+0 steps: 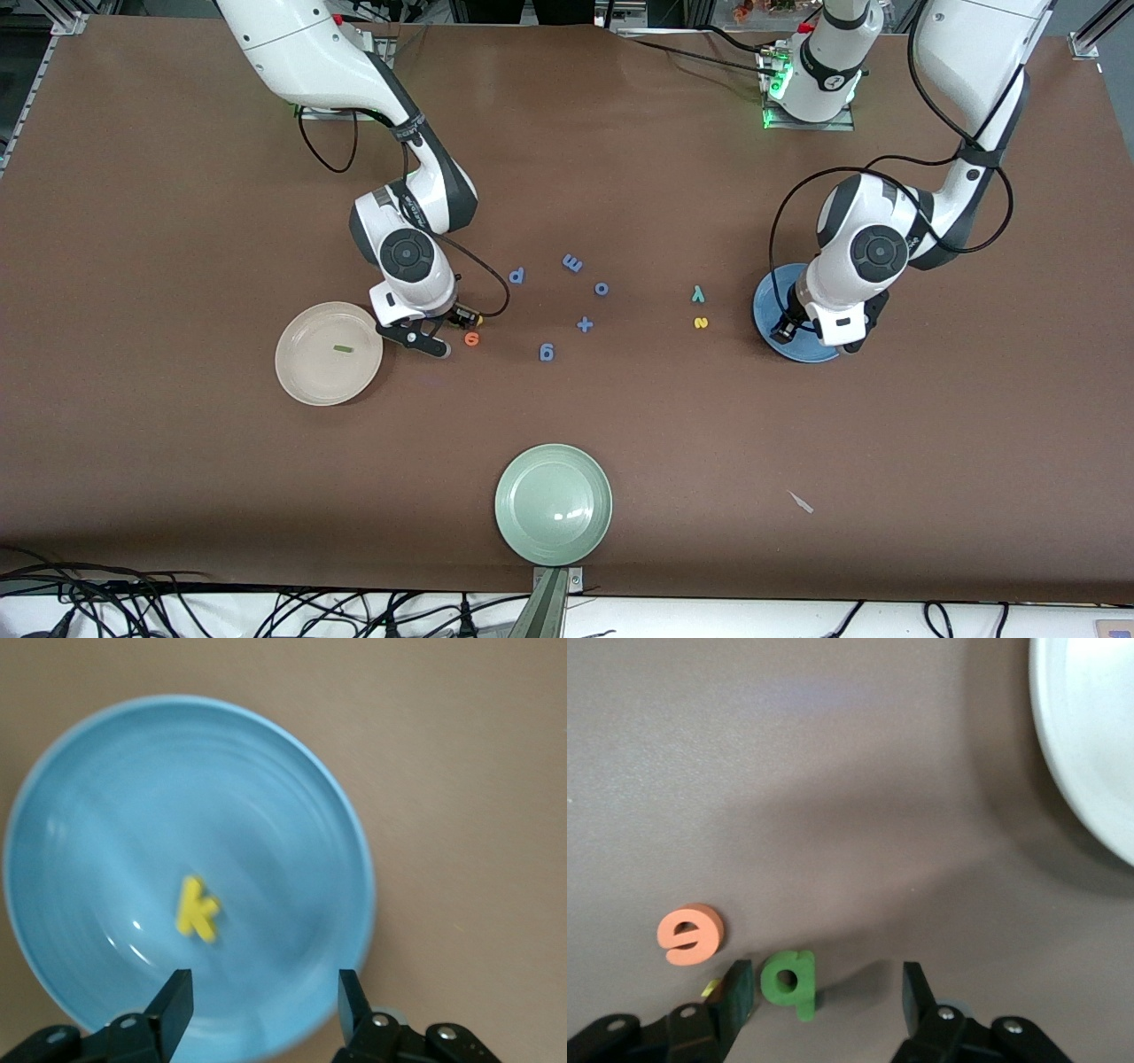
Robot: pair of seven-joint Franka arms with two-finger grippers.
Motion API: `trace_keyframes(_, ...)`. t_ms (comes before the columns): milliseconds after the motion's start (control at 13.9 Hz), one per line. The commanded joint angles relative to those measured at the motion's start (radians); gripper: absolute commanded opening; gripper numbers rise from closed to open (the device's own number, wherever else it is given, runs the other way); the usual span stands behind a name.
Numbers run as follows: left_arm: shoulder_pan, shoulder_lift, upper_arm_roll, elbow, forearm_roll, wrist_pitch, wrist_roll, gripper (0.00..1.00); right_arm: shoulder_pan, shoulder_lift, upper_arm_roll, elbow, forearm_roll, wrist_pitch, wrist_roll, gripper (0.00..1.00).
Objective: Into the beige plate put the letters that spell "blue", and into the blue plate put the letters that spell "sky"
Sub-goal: 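Grasp the green q with the right gripper while the left gripper grasps the n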
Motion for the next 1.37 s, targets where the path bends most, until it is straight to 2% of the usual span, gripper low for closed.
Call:
trace_keyframes(0, -0.011, 0.002, -0.026, 0.013, -0.031, -0.001, -0.089, 0.73, 0.0, -0.007, 0.004, -0.017, 0.007, 0.025, 0.006, 0.77)
trace_keyframes(144, -0.029, 0.017, -0.047, 0.032, -0.029, 0.005, -0.177, 0.68, 0.001, 0.0, 0.004, -0.019, 0.007, 0.034, 0.006, 0.76)
trace_keyframes(432, -0.101, 0.083, -0.048, 0.124, -0.022, 0.002, -0.366, 0.68, -0.002, 0.002, 0.004, -0.042, 0.006, 0.064, -0.009, 0.76)
trace_keyframes(649, -0.117, 0.098, -0.048, 0.126, -0.017, 0.002, -0.424, 0.65, -0.003, 0.002, 0.004, -0.042, 0.006, 0.067, -0.001, 0.75)
trace_keyframes(721, -0.124, 0.109, -0.046, 0.128, -0.014, 0.003, -0.453, 0.64, -0.003, 0.002, 0.004, -0.042, 0.006, 0.067, 0.003, 0.71)
trace_keyframes(1009, -0.147, 0.144, -0.046, 0.148, -0.014, 0.011, -0.547, 0.63, -0.003, 0.0, 0.006, -0.04, 0.006, 0.067, 0.005, 0.47)
trace_keyframes(1297, -0.169, 0.169, -0.04, 0.148, -0.002, 0.045, -0.591, 0.61, -0.003, -0.004, 0.004, -0.037, 0.006, 0.059, -0.003, 0.09)
